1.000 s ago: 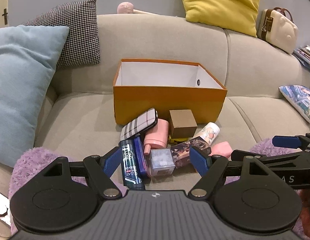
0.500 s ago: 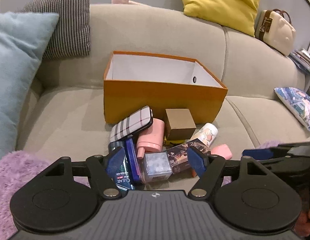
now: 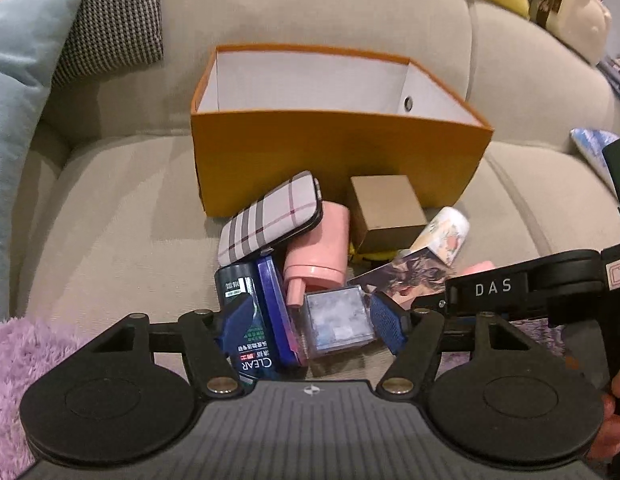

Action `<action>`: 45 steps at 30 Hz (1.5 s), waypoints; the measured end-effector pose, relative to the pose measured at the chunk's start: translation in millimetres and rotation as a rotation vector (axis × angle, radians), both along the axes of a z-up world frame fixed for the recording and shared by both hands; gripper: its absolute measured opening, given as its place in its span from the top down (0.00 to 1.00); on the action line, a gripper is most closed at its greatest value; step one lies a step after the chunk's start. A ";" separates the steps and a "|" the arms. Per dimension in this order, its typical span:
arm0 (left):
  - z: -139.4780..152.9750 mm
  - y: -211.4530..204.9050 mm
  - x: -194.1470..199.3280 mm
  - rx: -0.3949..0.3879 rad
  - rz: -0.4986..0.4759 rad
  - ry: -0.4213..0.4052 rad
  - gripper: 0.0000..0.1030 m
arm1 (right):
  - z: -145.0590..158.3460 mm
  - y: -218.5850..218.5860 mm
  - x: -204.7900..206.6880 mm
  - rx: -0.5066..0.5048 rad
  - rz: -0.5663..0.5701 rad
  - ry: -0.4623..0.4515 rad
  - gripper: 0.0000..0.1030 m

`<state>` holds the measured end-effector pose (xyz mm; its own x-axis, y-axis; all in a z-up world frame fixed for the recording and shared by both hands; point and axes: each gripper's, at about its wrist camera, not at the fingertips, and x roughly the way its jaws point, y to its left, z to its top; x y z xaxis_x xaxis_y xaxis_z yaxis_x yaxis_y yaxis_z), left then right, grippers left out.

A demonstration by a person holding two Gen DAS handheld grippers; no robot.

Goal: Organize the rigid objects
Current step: 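Grasp the plaid card case with the left tool while the right tool grasps the photo card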

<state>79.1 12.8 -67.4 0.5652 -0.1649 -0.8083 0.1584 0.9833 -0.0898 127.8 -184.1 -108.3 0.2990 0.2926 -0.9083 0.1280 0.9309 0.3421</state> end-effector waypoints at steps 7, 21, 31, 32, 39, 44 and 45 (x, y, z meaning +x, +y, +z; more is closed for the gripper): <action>-10.1 -3.2 23.8 0.043 -0.016 0.020 0.23 | -5.5 7.3 15.0 -0.014 0.007 -0.006 0.57; -31.0 -24.1 63.4 0.251 -0.163 -0.041 0.26 | -12.6 3.1 23.4 -0.031 -0.068 -0.023 0.53; -27.7 -36.1 74.6 0.252 -0.261 -0.089 0.66 | -12.9 -2.7 18.3 -0.018 -0.066 0.021 0.88; -25.8 -36.0 72.0 0.261 -0.257 -0.103 0.68 | -9.0 -8.5 10.9 -0.024 -0.064 0.012 0.96; 0.1 -21.8 59.5 0.272 -0.159 -0.178 0.83 | 29.4 -4.3 0.5 -0.037 0.018 -0.174 1.00; 34.6 -13.4 45.1 0.200 -0.110 -0.204 0.83 | 14.2 -10.9 -3.0 -0.005 0.006 -0.075 0.77; 40.2 -13.4 42.0 0.187 -0.111 -0.195 0.83 | 11.1 -13.0 -3.9 -0.014 -0.001 -0.065 0.69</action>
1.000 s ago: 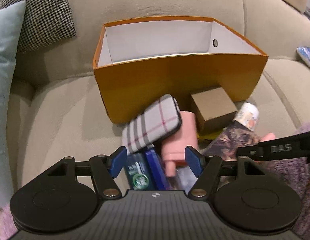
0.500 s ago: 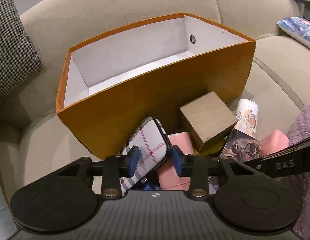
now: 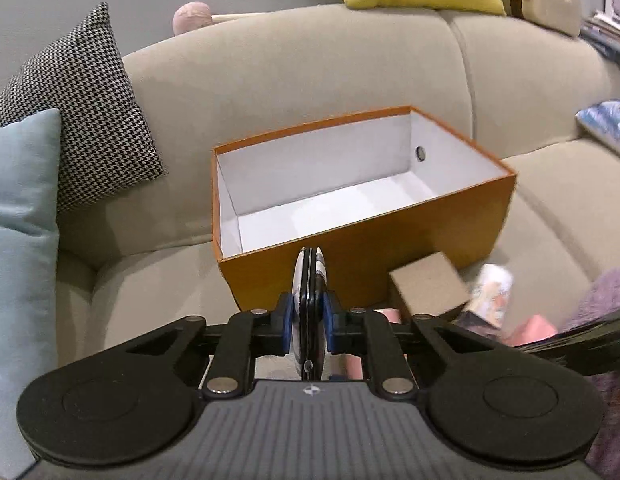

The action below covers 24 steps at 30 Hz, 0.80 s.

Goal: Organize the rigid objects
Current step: 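Grasp the plaid card case with the left tool while the right tool grasps the photo card, then lift the plaid case with the left tool while the right tool lifts the photo card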

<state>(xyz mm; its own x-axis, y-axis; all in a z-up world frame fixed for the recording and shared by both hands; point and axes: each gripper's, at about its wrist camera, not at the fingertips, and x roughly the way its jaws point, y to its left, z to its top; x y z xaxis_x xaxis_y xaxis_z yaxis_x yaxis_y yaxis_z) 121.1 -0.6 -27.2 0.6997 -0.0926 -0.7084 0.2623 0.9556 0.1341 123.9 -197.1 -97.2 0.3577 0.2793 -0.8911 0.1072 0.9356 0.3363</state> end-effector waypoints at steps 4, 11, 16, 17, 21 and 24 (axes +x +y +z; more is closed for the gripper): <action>9.0 3.7 -8.5 -0.108 -0.005 0.106 0.84 | -6.9 -5.2 -3.1 -0.010 -0.008 0.015 0.61; 7.7 11.0 -12.1 -0.183 0.026 0.239 0.83 | -12.2 1.6 1.4 -0.013 0.022 0.015 0.61; 6.0 15.8 -8.6 -0.226 0.030 0.303 0.84 | -26.5 5.6 12.1 -0.023 0.024 0.037 0.61; 5.0 15.5 -6.7 -0.218 0.036 0.287 0.84 | -27.2 5.6 14.1 -0.021 0.023 0.041 0.61; 0.6 16.1 5.9 -0.219 0.066 0.246 0.83 | -40.0 8.6 24.6 -0.013 0.027 0.081 0.57; -10.0 12.8 14.7 -0.188 0.068 0.240 0.81 | -45.7 11.1 31.0 0.012 0.032 0.087 0.50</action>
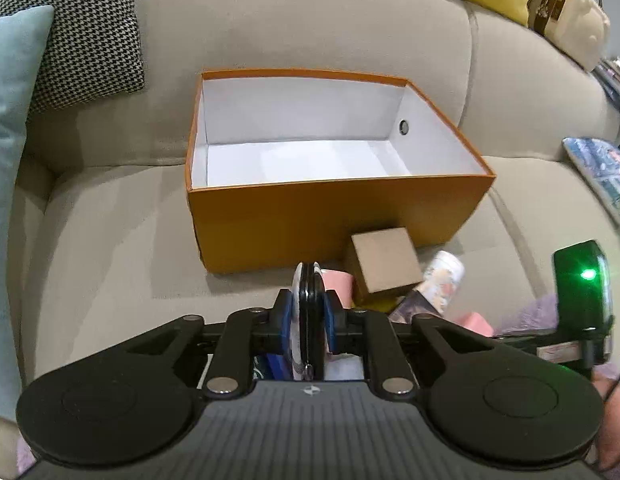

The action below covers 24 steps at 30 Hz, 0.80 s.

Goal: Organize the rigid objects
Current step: 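Lift the plaid case with the left tool while the right tool lifts the photo card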

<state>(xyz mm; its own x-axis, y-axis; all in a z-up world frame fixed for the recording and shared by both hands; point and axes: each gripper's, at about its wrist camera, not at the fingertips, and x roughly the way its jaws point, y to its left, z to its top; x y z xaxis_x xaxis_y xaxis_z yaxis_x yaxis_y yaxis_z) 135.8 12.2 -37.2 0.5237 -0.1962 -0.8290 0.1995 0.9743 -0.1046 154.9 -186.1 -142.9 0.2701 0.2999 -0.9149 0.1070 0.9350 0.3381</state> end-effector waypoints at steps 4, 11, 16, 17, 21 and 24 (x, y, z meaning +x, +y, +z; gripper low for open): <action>-27.1 0.2 6.3 -0.011 0.011 0.068 0.78 | -8.9 4.5 5.0 0.034 -0.008 0.029 0.43; -44.9 2.4 4.8 -0.013 0.045 0.094 0.77 | -13.5 8.0 11.2 0.039 -0.015 0.031 0.46; -47.1 5.0 -6.3 0.011 0.070 0.117 0.72 | 0.8 1.3 3.6 0.054 -0.032 0.006 0.64; -47.5 6.2 -9.5 0.011 0.069 0.122 0.71 | 4.7 1.8 1.5 0.051 -0.026 -0.007 0.67; -45.7 8.8 -21.0 0.021 0.073 0.137 0.69 | 24.3 12.4 -5.2 -0.002 0.032 -0.094 0.74; -42.5 10.1 -28.1 0.051 0.072 0.137 0.66 | 39.5 21.0 -8.8 -0.066 0.093 -0.143 0.76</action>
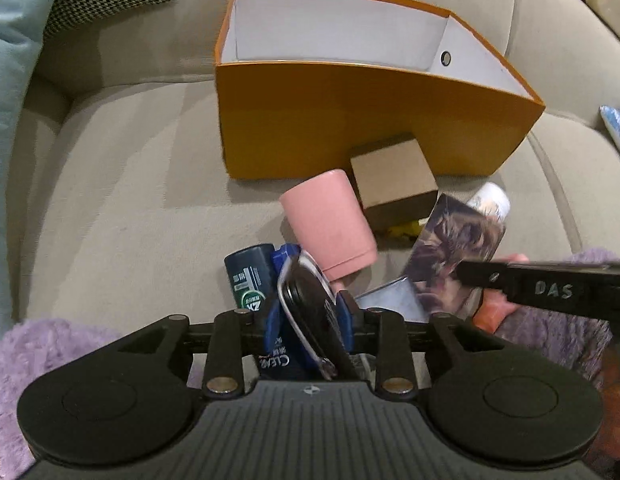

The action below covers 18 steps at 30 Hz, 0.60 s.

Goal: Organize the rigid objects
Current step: 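Lift the plaid case with the left tool while the right tool lifts the photo card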

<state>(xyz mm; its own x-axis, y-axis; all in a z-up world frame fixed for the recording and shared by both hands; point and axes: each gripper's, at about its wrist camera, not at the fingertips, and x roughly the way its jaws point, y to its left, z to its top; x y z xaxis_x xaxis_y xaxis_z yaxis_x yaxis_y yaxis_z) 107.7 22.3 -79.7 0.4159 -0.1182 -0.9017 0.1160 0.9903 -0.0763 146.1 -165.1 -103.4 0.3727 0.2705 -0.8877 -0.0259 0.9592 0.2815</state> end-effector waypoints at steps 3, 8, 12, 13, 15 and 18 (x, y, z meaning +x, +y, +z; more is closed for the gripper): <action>0.7 2.0 -5.6 -0.007 0.002 0.018 0.65 | 11.7 8.4 -2.9 -0.071 0.071 -0.032 0.77; -8.0 2.4 -12.2 -0.023 0.023 0.081 0.54 | -1.2 12.2 -5.0 -0.073 0.121 0.034 0.78; -17.6 7.3 -17.6 -0.067 0.053 0.121 0.48 | -8.5 13.0 -15.0 -0.062 0.125 0.059 0.77; -20.3 8.6 -18.5 -0.096 0.058 0.126 0.50 | -11.5 12.1 -14.8 -0.046 0.126 0.072 0.77; -24.6 9.0 -18.8 -0.141 0.072 0.128 0.59 | -14.3 11.5 -16.2 -0.030 0.124 0.083 0.75; -25.5 4.4 -20.1 -0.153 0.078 0.095 0.68 | -10.0 11.6 -19.1 -0.039 0.129 0.076 0.75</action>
